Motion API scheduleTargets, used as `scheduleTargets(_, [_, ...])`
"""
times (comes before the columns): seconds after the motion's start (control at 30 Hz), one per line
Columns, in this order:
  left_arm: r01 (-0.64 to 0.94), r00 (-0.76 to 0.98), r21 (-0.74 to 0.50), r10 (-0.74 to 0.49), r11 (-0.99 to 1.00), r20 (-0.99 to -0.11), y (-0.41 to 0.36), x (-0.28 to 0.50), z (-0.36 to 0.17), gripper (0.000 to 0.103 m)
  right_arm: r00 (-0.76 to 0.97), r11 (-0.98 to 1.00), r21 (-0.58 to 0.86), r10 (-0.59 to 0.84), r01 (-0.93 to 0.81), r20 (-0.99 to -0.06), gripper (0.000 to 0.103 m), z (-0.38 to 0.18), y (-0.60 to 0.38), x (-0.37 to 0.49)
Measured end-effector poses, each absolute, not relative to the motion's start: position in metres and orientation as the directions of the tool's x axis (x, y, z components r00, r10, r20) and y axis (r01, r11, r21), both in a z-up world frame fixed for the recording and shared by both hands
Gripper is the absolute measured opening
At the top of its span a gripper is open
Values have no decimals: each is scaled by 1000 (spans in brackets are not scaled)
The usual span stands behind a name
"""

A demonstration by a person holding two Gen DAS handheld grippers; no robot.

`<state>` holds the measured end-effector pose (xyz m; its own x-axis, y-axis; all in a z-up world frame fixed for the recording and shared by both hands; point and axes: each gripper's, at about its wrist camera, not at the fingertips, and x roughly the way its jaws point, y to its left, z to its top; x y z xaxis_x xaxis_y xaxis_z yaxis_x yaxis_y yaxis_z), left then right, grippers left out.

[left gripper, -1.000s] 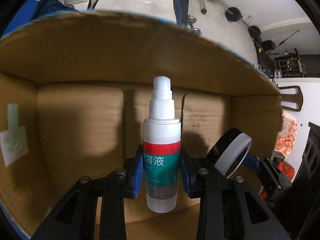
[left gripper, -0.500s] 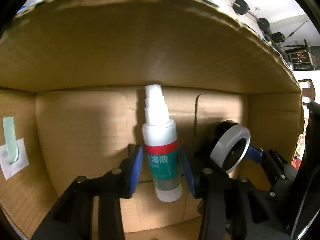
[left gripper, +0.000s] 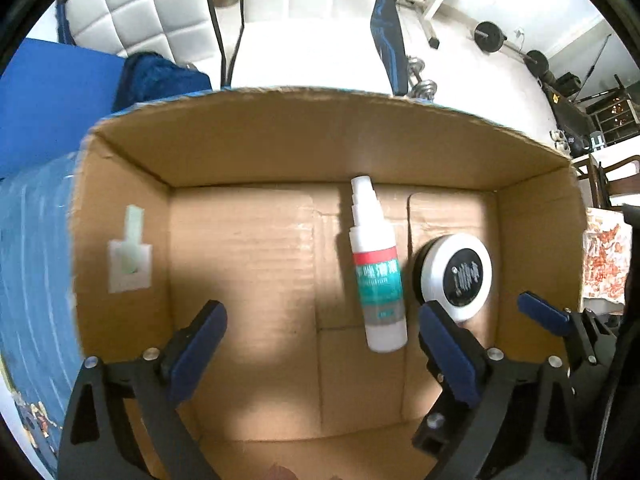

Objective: Organize rigid objects
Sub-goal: 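Lower both items into the box and open both tools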

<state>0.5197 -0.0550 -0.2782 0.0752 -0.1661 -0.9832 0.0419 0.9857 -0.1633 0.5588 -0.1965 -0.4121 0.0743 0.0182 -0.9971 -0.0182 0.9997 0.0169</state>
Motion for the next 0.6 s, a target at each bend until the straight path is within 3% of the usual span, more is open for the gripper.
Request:
scheduleTargets(0.33, [37, 208, -150, -154, 988, -966, -27, 453, -229, 99, 151, 1000, 15, 15, 0, -988, 103, -368, -193, 506])
scheduleTargets(0.6, [41, 303, -106, -113, 994, -946, -32, 420, -195, 99, 243, 1000, -3, -2, -4, -970, 103, -302, -191, 446])
